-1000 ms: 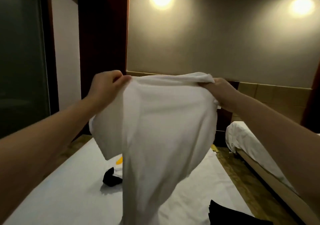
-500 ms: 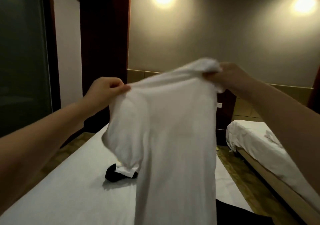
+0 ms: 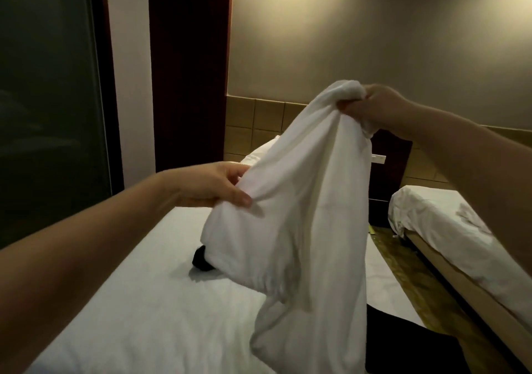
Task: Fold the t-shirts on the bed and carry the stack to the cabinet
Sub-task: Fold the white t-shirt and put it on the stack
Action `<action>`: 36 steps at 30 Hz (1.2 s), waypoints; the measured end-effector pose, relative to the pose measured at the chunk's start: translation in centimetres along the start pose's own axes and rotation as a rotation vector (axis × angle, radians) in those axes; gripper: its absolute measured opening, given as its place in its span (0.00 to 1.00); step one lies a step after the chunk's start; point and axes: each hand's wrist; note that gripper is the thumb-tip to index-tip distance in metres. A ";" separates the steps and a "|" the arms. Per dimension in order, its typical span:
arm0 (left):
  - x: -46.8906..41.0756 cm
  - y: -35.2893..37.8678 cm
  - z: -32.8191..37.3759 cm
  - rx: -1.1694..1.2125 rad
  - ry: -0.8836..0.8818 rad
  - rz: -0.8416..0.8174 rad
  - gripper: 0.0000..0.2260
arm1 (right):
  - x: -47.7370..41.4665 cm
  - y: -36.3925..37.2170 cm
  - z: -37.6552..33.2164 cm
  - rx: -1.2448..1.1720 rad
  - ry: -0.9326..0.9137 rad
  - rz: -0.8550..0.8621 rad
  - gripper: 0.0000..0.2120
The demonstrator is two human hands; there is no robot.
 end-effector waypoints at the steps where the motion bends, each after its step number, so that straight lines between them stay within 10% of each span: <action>1: -0.2 0.6 -0.6 -0.008 -0.004 -0.001 0.13 | 0.0 0.0 -0.2 0.000 -0.005 0.009 0.11; 13: -4.6 7.6 -8.5 -0.261 0.089 0.263 0.04 | 0.3 -0.2 0.1 -0.019 0.102 0.064 0.13; 20: -5.9 8.6 -11.6 0.035 0.183 0.613 0.21 | 0.4 -1.6 1.9 0.081 0.146 0.099 0.16; 25: -5.7 3.3 -10.6 0.000 0.221 0.869 0.15 | 1.3 -2.5 4.5 0.033 0.261 -0.113 0.12; 32: -4.6 -2.2 -7.7 -0.099 0.284 0.813 0.14 | 2.5 -3.3 7.4 0.042 0.342 -0.395 0.05; 36: -4.1 -2.7 -5.8 -0.238 0.323 0.835 0.15 | 2.7 -4.5 7.8 -0.069 0.398 -0.523 0.34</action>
Point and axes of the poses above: each hand's wrist, its own x-axis away from the middle knuckle, its own y-axis out of the palm, z = x × y, and after that the axes turned 6 degrees about y, right-handed
